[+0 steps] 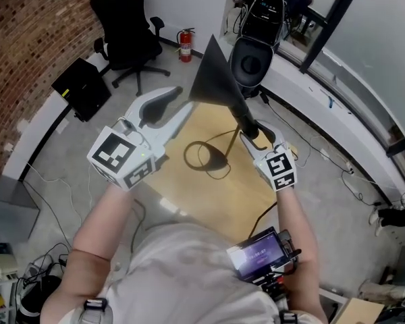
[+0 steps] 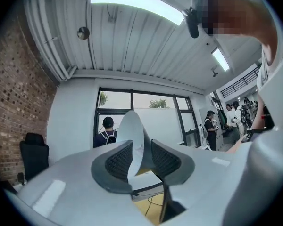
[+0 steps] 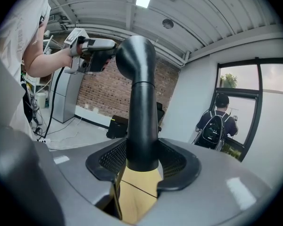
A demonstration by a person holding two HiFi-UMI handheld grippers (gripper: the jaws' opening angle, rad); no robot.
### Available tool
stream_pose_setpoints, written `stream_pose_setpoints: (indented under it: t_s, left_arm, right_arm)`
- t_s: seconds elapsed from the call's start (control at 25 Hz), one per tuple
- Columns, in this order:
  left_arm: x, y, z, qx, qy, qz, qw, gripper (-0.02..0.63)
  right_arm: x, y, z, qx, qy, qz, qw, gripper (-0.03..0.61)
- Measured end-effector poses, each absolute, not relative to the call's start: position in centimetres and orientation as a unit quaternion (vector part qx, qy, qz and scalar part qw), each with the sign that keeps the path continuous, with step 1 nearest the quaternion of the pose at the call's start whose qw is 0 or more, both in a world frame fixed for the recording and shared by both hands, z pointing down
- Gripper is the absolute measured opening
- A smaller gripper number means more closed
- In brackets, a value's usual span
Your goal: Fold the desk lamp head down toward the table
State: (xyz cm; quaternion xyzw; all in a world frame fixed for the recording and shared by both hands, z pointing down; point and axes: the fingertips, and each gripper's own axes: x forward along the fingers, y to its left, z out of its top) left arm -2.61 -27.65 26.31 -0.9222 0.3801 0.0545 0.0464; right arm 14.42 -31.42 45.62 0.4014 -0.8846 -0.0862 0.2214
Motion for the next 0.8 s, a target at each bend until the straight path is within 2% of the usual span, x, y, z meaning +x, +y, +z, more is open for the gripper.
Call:
stream_pose_setpoints:
  t_s: [0.2, 0.4, 0.8]
  left_arm:
    - [-1.5, -29.2, 22.4, -0.922, 0.373, 0.051, 0.087, 0.156]
    - [0.4, -30.7, 20.4, -0.923, 0.367, 0.031, 0.114, 0.161]
    - [2.2, -32.8, 19.5, -0.920, 0.373, 0.002, 0.117, 0.161]
  right_arm:
    - [14.3, -31.7, 45.6, 0.402, -0.884, -0.088, 0.223, 0.222]
    - [14.3, -31.5, 45.8, 0.401, -0.883, -0.088, 0.227, 0.221]
    - [14.5, -31.4, 45.9, 0.402, -0.882, -0.088, 0.230, 0.221]
